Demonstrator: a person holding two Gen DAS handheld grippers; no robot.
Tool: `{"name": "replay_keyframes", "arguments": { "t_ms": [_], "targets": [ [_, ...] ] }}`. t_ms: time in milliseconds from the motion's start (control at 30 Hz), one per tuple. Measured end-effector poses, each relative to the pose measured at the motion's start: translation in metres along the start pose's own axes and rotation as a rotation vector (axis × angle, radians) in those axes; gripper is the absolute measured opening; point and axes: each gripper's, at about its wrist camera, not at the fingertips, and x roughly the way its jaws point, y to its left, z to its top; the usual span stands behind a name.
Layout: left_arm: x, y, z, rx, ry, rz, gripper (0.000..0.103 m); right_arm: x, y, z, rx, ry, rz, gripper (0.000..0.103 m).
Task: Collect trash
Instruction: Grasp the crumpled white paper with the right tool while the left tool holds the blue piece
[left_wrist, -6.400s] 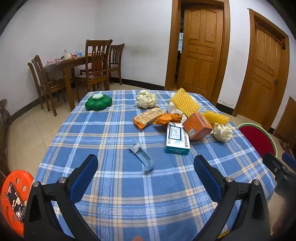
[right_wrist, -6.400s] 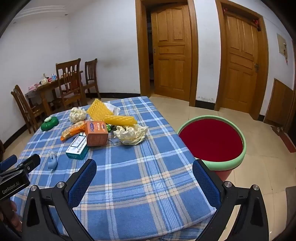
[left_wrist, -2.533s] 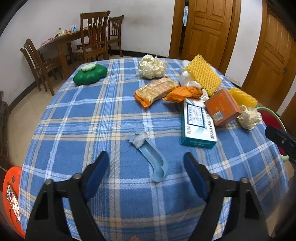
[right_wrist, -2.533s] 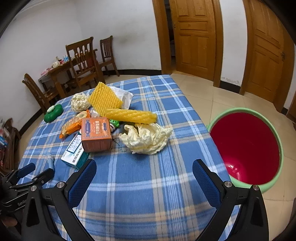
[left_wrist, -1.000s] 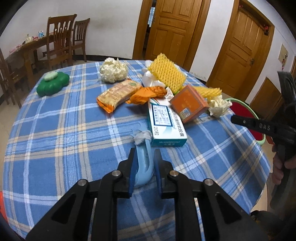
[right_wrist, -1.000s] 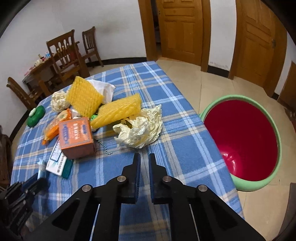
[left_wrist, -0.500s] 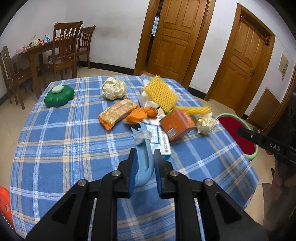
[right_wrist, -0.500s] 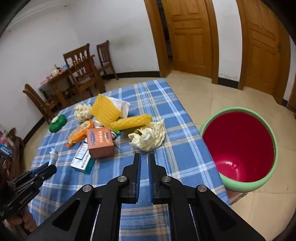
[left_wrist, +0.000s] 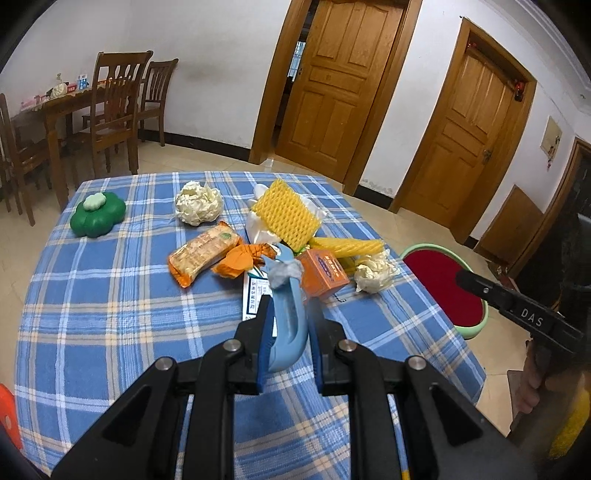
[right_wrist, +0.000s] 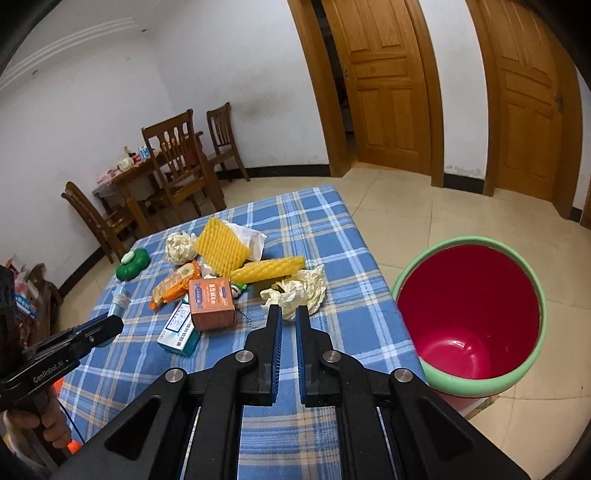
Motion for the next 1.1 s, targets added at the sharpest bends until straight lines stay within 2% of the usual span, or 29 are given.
{"name": "replay_keyframes", "arguments": {
  "t_ms": [133, 233, 300, 367, 433, 867, 933, 967, 1100],
  "targets": [
    [0.004, -0.001, 0.004, 0.005, 0.009, 0.023, 0.018, 0.014, 0.003, 0.0, -0.008, 0.031, 0.015, 0.011],
    [0.007, 0.002, 0.009, 0.004, 0.014, 0.041, 0.018, 0.029, 0.006, 0.002, 0.0, 0.058, 0.012, 0.029],
    [0.01, 0.005, 0.012, 0.0, 0.016, 0.048, 0.018, 0.036, 0.005, 0.002, 0.011, 0.073, 0.015, 0.038],
    [0.012, 0.006, 0.014, -0.002, 0.018, 0.055, 0.018, 0.046, 0.005, 0.003, 0.014, 0.087, 0.006, 0.058],
    [0.014, 0.007, 0.015, -0.004, 0.021, 0.057, 0.018, 0.054, 0.004, 0.004, 0.017, 0.097, -0.008, 0.064],
    [0.02, 0.004, 0.015, -0.014, 0.038, 0.064, 0.018, 0.126, -0.006, 0.004, 0.043, 0.236, -0.047, 0.064],
    [0.017, 0.0, 0.017, -0.01, 0.033, 0.059, 0.018, 0.127, -0.009, 0.003, 0.051, 0.235, -0.061, 0.051],
    [0.015, -0.002, 0.017, -0.006, 0.03, 0.056, 0.018, 0.126, -0.01, 0.003, 0.046, 0.236, -0.07, 0.03],
    [0.007, -0.01, 0.021, 0.01, 0.011, 0.043, 0.018, 0.121, -0.016, 0.001, 0.081, 0.247, -0.043, 0.026]
  ]
}}
